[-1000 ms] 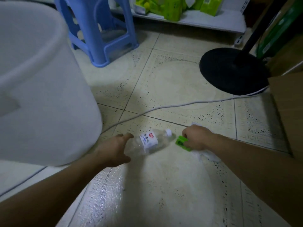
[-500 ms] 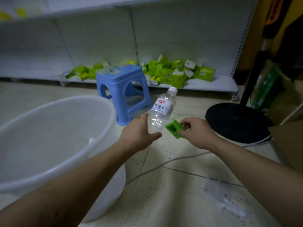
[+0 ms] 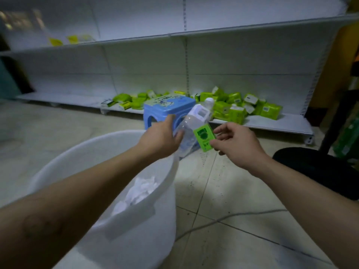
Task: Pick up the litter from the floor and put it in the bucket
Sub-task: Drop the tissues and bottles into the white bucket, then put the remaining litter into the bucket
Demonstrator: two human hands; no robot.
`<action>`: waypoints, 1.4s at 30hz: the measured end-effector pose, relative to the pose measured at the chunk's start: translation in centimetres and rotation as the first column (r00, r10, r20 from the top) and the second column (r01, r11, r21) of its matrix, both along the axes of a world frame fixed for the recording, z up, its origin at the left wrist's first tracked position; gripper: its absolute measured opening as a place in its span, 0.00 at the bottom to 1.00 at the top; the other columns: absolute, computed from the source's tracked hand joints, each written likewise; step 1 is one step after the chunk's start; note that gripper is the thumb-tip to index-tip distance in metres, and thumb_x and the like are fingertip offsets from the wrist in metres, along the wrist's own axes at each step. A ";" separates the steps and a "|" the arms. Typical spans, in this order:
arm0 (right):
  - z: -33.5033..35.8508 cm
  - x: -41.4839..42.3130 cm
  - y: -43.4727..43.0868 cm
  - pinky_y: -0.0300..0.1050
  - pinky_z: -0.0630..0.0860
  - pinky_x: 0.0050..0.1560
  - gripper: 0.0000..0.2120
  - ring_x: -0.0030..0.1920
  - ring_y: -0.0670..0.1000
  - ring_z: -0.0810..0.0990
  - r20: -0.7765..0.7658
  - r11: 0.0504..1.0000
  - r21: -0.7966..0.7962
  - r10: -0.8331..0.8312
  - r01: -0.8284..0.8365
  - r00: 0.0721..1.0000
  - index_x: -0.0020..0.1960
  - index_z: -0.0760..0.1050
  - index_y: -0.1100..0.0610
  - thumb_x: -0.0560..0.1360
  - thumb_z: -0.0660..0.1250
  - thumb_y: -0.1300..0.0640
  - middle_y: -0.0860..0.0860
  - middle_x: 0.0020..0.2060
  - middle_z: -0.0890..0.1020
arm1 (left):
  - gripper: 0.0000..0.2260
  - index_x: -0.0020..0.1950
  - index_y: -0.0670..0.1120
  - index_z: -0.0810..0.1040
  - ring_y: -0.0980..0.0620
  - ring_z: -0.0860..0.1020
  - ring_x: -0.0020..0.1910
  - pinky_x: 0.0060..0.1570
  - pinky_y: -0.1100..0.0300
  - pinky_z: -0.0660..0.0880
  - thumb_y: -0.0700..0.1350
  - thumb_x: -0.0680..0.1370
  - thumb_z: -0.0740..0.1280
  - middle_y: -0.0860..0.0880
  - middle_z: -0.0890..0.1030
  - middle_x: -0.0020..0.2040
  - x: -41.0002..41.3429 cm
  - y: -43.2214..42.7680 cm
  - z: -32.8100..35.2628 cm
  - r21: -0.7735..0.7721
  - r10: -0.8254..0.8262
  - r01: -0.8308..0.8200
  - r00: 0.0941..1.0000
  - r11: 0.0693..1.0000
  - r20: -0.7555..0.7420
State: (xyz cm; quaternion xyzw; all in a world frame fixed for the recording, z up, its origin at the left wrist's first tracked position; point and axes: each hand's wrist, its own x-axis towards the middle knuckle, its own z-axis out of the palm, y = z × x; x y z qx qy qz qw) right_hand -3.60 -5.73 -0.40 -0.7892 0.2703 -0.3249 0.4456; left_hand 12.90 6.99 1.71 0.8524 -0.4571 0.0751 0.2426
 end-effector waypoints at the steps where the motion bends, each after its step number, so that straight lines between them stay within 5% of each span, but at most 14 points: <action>1: 0.1 1.6 0.8 0.50 0.82 0.40 0.09 0.38 0.54 0.83 0.028 0.999 0.014 0.033 -0.034 0.999 0.41 0.77 0.51 0.67 0.74 0.62 0.53 0.37 0.83 | 0.21 0.69 0.52 0.64 0.44 0.83 0.38 0.34 0.51 0.80 0.51 0.76 0.61 0.41 0.81 0.49 0.9 1.2 0.4 -0.032 0.001 -0.004 0.997 0.999 -0.082; 4: 0.6 6.0 2.8 0.50 0.83 0.40 0.06 0.35 0.52 0.83 0.112 0.985 0.105 0.127 -0.139 0.985 0.43 0.79 0.51 0.69 0.72 0.61 0.51 0.33 0.84 | 0.20 0.67 0.53 0.69 0.44 0.82 0.31 0.26 0.52 0.80 0.41 0.76 0.60 0.42 0.82 0.43 2.7 3.9 0.2 -0.057 -0.041 0.025 0.951 0.998 -0.308; 6: 0.4 8.3 3.8 0.51 0.82 0.43 0.04 0.36 0.51 0.83 0.090 0.976 0.123 0.171 -0.182 0.981 0.44 0.80 0.51 0.70 0.73 0.58 0.52 0.35 0.84 | 0.17 0.64 0.51 0.73 0.44 0.83 0.34 0.31 0.52 0.82 0.39 0.77 0.60 0.42 0.83 0.40 3.5 5.1 -0.4 -0.053 -0.051 0.033 0.924 0.998 -0.378; 11: -2.0 10.3 5.8 0.52 0.81 0.48 0.05 0.43 0.51 0.83 -0.038 0.976 0.106 0.196 -0.191 0.980 0.42 0.79 0.50 0.69 0.73 0.59 0.49 0.38 0.83 | 0.10 0.56 0.48 0.78 0.51 0.79 0.50 0.46 0.52 0.81 0.41 0.75 0.66 0.46 0.80 0.52 6.0 6.9 -1.8 -0.009 -0.059 0.073 0.727 0.997 -0.684; 15: -1.7 10.6 5.2 0.47 0.80 0.46 0.06 0.42 0.49 0.82 -0.075 0.996 -0.015 0.090 -0.092 0.993 0.43 0.80 0.49 0.68 0.74 0.57 0.47 0.39 0.83 | 0.20 0.62 0.49 0.74 0.51 0.78 0.53 0.53 0.56 0.76 0.49 0.71 0.72 0.49 0.77 0.59 7.1 7.3 -3.3 0.187 0.033 0.036 0.936 0.982 -0.351; 19: -1.4 10.4 5.6 0.45 0.77 0.54 0.13 0.50 0.45 0.81 -0.204 0.973 -0.157 0.135 -0.169 0.970 0.51 0.81 0.46 0.67 0.75 0.47 0.44 0.48 0.84 | 0.20 0.63 0.49 0.73 0.52 0.77 0.54 0.54 0.58 0.74 0.51 0.73 0.71 0.49 0.78 0.59 8.7 8.1 -3.1 0.134 0.018 0.006 0.983 0.991 -0.180; 23: -0.9 9.8 5.4 0.52 0.71 0.64 0.20 0.62 0.49 0.75 -0.313 0.912 -0.363 0.074 -0.191 0.947 0.60 0.77 0.43 0.69 0.71 0.41 0.45 0.60 0.79 | 0.19 0.62 0.49 0.73 0.52 0.76 0.57 0.56 0.59 0.72 0.53 0.73 0.69 0.50 0.78 0.59 8.6 8.0 -2.7 0.051 -0.039 0.040 0.999 0.998 -0.023; 30: -1.9 2.6 0.7 0.51 0.67 0.69 0.31 0.68 0.50 0.70 -0.442 0.899 -0.421 -0.088 -0.119 0.893 0.70 0.68 0.45 0.69 0.71 0.41 0.48 0.68 0.73 | 0.28 0.66 0.53 0.70 0.54 0.73 0.60 0.56 0.57 0.71 0.64 0.70 0.67 0.52 0.76 0.62 1.6 1.9 -1.8 0.059 -0.321 0.319 0.947 0.946 0.030; 37: -6.3 -10.8 -5.7 0.57 0.65 0.69 0.41 0.70 0.54 0.66 -0.785 0.927 -0.360 -0.240 -0.106 0.571 0.75 0.57 0.43 0.66 0.69 0.35 0.49 0.73 0.66 | 0.29 0.68 0.52 0.68 0.48 0.70 0.64 0.59 0.54 0.70 0.63 0.71 0.67 0.49 0.72 0.66 -9.6 -6.8 -4.5 0.282 -0.544 0.518 0.839 0.807 0.015; 42: -9.5 -18.8 -9.2 0.51 0.69 0.66 0.43 0.71 0.57 0.66 -0.875 0.981 -0.191 -0.155 -0.032 0.459 0.76 0.54 0.46 0.68 0.71 0.38 0.53 0.75 0.61 | 0.29 0.68 0.50 0.69 0.48 0.71 0.63 0.61 0.50 0.72 0.61 0.72 0.67 0.48 0.73 0.66 -15.2 -10.4 -8.1 0.341 -0.564 0.560 0.820 0.755 -0.099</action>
